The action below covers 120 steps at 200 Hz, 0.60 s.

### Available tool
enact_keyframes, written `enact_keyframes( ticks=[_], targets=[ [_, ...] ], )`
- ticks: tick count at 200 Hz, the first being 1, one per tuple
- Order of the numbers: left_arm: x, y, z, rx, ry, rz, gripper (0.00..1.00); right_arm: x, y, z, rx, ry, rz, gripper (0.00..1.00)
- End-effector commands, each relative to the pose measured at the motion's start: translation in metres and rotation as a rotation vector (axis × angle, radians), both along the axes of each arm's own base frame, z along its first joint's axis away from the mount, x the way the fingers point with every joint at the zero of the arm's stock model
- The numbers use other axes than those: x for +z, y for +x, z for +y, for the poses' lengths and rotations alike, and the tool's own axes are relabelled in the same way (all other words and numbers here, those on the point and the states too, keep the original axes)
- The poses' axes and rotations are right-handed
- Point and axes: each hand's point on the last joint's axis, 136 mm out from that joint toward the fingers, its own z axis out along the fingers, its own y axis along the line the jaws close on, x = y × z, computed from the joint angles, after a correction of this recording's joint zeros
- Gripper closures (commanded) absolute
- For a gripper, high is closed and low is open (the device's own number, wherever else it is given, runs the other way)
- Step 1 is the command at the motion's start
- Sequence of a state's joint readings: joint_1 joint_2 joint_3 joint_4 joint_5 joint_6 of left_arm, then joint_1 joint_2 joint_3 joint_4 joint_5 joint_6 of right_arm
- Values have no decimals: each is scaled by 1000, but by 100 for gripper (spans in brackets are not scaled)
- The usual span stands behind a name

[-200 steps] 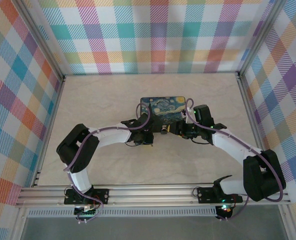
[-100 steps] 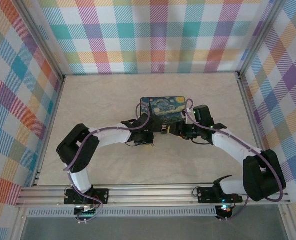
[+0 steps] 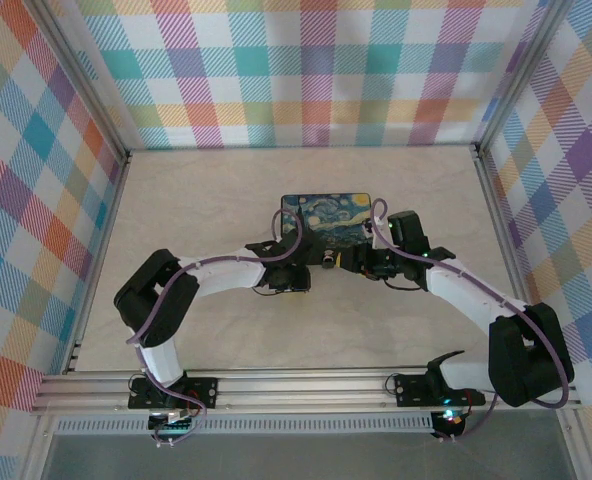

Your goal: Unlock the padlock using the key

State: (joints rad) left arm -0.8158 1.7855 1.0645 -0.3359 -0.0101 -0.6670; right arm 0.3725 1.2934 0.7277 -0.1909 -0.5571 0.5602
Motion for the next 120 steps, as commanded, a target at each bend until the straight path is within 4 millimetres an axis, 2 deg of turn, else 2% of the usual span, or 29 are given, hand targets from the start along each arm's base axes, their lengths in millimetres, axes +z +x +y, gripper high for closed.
enact_keyframes(
  ticks=[1,26,86,103,120],
  targets=[
    [-13,-6,-5,17,33,26,65,1,-4,-3,10,-5,-10,54],
    [-21,-7,-4,32,58,25,67,1,-5,-3,14,-6,-8,54],
    [-33,-18,13,59,169,36,87,2,-8,-7,12,-15,-19,54],
    [-31,-20,12,68,158,40,94,0,-8,-7,14,-19,-14,54],
    [-21,-18,11,65,145,26,100,-1,-9,-8,21,-23,-11,54]
  ],
)
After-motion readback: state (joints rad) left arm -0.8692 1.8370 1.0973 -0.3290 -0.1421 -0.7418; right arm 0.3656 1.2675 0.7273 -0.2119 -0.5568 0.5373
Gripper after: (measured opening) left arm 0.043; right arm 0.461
